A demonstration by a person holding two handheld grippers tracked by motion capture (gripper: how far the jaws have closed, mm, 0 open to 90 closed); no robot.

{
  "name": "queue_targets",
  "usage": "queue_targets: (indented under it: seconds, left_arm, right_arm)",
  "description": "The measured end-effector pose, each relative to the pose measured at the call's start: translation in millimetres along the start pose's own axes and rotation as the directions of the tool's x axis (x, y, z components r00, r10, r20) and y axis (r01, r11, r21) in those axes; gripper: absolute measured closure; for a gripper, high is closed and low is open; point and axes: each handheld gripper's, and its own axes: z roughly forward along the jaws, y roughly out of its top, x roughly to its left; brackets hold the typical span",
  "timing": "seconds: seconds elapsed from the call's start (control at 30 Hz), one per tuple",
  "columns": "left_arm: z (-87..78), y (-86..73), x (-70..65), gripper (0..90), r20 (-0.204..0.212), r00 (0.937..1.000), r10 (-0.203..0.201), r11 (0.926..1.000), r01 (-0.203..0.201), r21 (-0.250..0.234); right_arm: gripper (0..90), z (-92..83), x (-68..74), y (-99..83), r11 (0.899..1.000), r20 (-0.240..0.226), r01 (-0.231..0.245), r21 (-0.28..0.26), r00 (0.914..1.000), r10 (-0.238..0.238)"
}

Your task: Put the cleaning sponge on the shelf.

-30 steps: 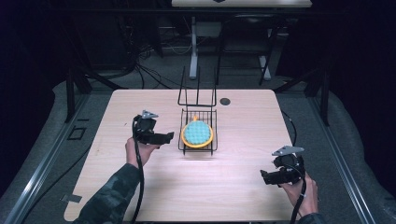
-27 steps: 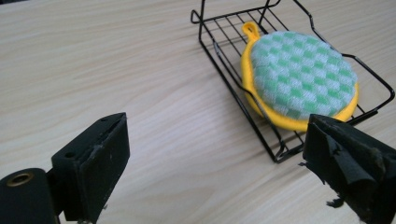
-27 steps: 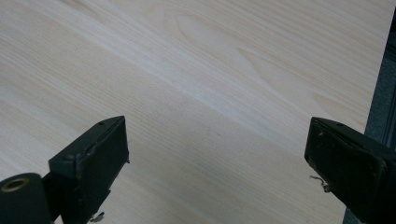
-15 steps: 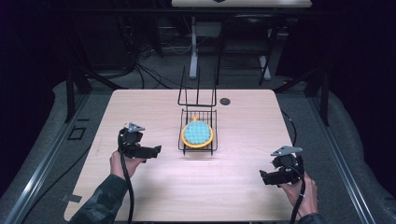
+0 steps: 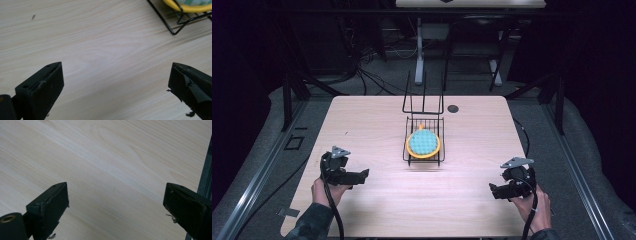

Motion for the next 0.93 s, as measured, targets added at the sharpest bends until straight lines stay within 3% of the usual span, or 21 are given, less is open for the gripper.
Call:
queue_targets:
  seconds: [0.07,0.27,0.43,0.93]
  left_arm:
    - [-0.7,-7.5,6.8,0.3,-0.015,0.9996,-0.022,0.9997,0.022,0.005]
    - [5.9,-19.4,16.8,0.2,-0.034,0.9991,-0.027,0.9986,0.028,0.046]
    - [12.9,-21.2,20.0,0.2,-0.041,0.9992,-0.006,0.9969,0.009,0.078]
    - [18.1,-22.7,28.9,0.0,-0.06,0.9982,-0.006,0.9955,0.011,0.094]
  right_arm:
    - [5.9,0.7,0.3,-0.5,1.0,-0.001,-0.001,0.002,1.0,0.001]
    - [6.1,5.2,-1.6,-4.5,1.0,0.008,0.0,0.016,1.0,0.0]
    - [6.1,6.5,-3.1,-6.0,1.0,0.007,-0.004,0.031,1.0,0.004]
    - [6.1,4.4,-4.7,-7.2,1.0,0.013,-0.006,0.027,0.9999,0.006]
